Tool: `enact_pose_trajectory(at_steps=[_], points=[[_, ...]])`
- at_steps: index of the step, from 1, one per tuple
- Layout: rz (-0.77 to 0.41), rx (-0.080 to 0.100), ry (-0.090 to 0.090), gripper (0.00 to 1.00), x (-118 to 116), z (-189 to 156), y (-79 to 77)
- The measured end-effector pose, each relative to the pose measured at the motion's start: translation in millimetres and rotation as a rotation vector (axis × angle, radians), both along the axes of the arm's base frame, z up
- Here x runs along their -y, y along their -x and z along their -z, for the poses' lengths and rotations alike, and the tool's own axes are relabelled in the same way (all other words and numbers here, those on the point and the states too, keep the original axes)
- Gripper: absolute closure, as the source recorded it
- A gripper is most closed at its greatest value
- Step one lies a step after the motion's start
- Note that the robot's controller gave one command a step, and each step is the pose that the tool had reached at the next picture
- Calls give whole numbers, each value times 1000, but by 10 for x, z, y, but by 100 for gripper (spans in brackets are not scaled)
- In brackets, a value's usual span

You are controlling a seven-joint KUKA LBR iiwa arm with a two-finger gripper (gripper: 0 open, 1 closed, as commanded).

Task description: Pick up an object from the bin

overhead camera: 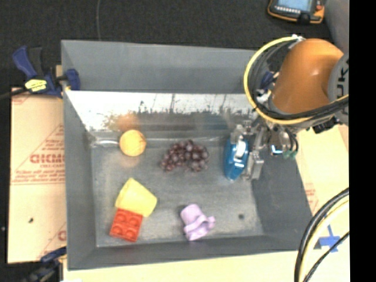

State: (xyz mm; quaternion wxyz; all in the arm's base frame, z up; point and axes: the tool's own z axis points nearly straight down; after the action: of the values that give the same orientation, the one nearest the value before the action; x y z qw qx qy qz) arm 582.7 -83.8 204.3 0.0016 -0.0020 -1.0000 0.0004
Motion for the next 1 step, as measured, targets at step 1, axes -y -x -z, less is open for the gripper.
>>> enact_pose_trajectory(at_steps=[1], points=[[-3, 8, 1, 0, -4, -51, -13]])
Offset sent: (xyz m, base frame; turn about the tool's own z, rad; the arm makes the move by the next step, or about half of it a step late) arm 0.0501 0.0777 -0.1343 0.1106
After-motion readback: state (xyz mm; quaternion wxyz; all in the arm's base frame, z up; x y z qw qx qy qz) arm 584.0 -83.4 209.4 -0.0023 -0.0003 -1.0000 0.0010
